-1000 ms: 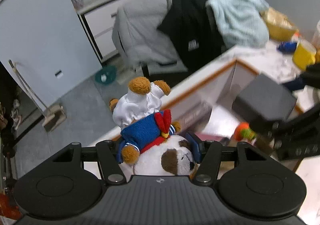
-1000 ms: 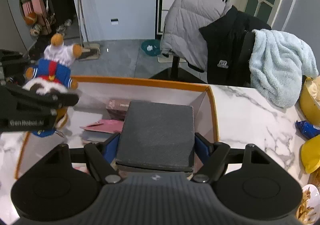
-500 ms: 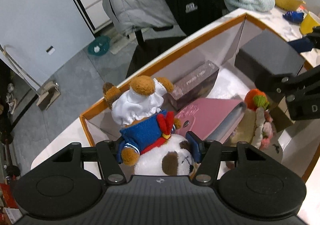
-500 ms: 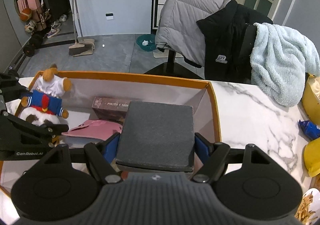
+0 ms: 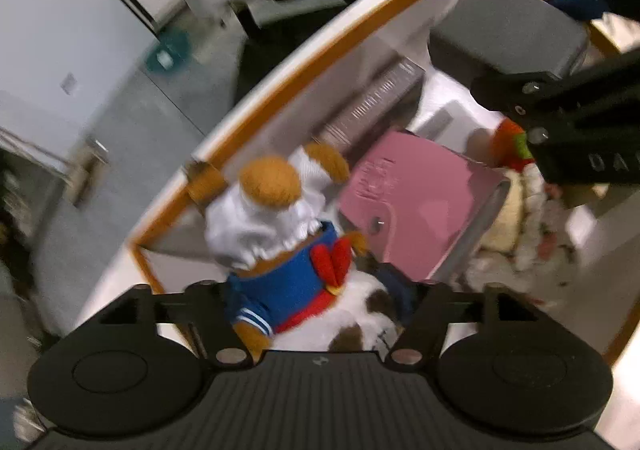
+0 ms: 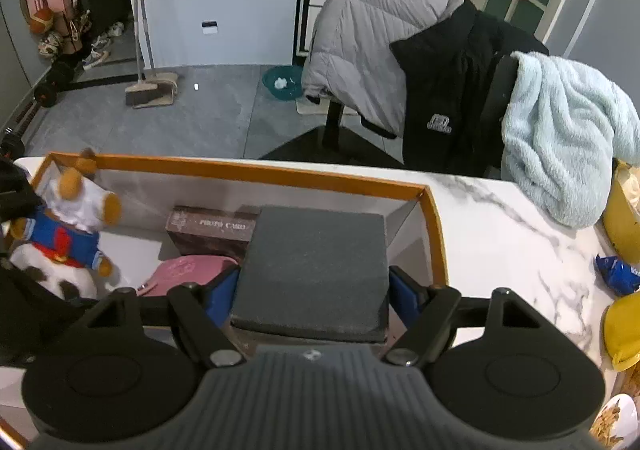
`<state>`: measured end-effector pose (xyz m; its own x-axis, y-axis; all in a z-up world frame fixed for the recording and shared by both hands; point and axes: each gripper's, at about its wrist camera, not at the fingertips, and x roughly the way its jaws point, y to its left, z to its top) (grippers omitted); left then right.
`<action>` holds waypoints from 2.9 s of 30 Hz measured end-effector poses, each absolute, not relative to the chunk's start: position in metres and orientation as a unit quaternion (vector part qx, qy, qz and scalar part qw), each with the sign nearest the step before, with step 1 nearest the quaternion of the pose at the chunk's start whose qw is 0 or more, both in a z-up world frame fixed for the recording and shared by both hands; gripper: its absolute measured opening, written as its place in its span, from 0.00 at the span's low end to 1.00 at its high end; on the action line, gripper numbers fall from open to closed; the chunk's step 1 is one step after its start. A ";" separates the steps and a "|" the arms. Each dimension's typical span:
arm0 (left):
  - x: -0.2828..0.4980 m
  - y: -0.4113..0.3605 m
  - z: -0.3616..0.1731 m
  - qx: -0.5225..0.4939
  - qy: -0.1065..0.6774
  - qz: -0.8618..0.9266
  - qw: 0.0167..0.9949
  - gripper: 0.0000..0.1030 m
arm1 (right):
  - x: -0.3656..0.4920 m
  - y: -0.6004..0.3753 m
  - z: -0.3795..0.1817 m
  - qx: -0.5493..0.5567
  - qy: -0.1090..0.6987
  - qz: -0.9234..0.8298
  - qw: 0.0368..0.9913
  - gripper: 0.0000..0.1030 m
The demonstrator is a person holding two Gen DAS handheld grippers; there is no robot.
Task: Organize objects
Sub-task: 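Carry the plush dog and black box over the orange box and lower them, then open both tools to release the plush dog and black box into the box, then withdraw both tools and reach toward the white tube and yellow tape measure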
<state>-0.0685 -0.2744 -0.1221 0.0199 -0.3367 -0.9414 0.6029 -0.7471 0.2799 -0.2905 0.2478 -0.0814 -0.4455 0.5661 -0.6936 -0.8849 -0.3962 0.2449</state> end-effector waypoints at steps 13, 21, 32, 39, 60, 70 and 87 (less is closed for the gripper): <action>-0.027 -0.254 -0.076 0.480 0.151 -0.765 0.402 0.91 | -0.272 0.236 -0.089 -0.235 0.332 0.787 0.463 0.76; 0.014 -0.215 -0.055 0.412 0.205 -0.781 0.422 0.91 | -0.238 0.191 -0.078 -0.184 0.358 0.788 0.466 0.76; 0.066 -0.116 -0.026 0.375 0.265 -0.786 0.414 0.91 | -0.206 0.096 -0.041 -0.152 0.344 0.794 0.477 0.77; 0.098 -0.057 -0.004 0.372 0.262 -0.794 0.402 0.91 | -0.201 0.027 -0.015 -0.128 0.345 0.793 0.486 0.77; 0.181 0.026 -0.033 0.392 0.279 -0.795 0.369 0.91 | -0.250 -0.139 -0.022 -0.127 0.373 0.773 0.498 0.81; 0.116 0.002 -0.086 0.419 0.311 -0.769 0.369 0.90 | -0.260 -0.123 -0.100 -0.206 0.405 0.779 0.432 0.81; 0.027 -0.098 -0.147 0.491 0.190 -0.783 0.332 0.88 | -0.262 0.010 -0.151 -0.210 0.437 0.748 0.453 0.68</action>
<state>0.0274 -0.0975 -0.1466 -0.2979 -0.3337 -0.8944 0.7066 -0.7070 0.0284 -0.2616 0.0098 -0.1509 -0.5025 0.4941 -0.7095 -0.8607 -0.2082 0.4646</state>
